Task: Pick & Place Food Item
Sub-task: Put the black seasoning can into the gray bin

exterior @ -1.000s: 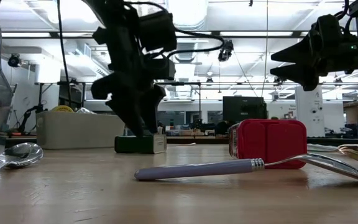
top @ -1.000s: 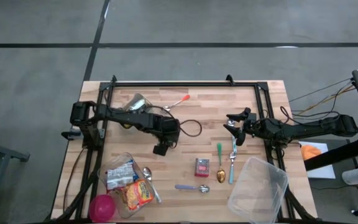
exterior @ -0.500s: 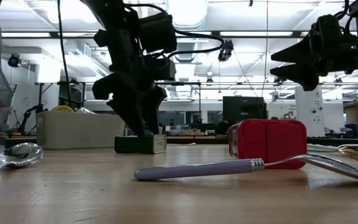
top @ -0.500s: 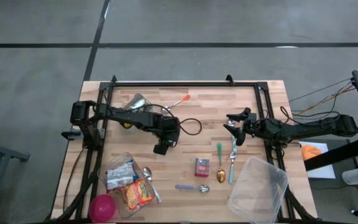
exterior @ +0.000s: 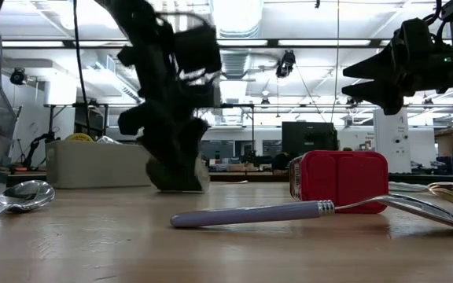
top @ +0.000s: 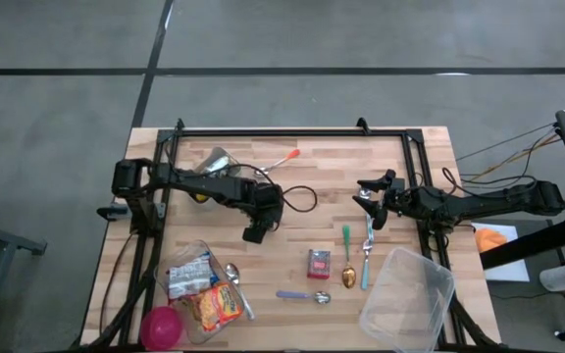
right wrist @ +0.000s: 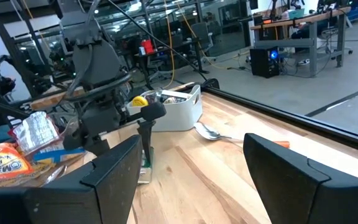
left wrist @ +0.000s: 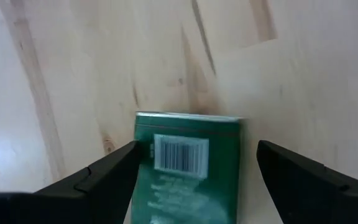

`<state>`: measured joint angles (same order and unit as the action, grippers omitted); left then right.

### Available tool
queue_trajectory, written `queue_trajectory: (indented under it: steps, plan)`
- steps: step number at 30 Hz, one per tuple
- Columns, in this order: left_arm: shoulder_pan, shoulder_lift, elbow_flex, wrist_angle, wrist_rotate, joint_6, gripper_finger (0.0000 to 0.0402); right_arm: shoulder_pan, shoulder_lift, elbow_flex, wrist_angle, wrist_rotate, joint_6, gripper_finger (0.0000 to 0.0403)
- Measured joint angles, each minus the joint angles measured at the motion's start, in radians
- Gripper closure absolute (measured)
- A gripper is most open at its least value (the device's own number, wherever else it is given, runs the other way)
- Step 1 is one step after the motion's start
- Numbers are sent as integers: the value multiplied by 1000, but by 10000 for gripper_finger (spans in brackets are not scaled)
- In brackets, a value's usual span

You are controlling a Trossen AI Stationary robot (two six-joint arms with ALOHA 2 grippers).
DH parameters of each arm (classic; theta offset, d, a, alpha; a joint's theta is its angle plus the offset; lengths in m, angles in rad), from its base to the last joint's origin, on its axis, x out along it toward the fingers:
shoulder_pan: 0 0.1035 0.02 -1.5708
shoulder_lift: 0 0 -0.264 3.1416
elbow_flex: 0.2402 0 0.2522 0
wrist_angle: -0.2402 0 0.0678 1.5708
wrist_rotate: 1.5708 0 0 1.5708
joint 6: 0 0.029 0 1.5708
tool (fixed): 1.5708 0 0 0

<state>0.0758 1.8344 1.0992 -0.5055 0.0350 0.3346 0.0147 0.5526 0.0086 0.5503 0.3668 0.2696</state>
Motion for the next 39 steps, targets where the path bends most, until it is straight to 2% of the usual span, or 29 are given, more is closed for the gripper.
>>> queue_trajectory:
  steps: [17,39]
  plan:
    - [1,9,-27,9,11,-31,88,0,0,0,0,0,0,126]
    - [5,10,-27,23,-18,-55,280,0,0,0,0,0,0,126]
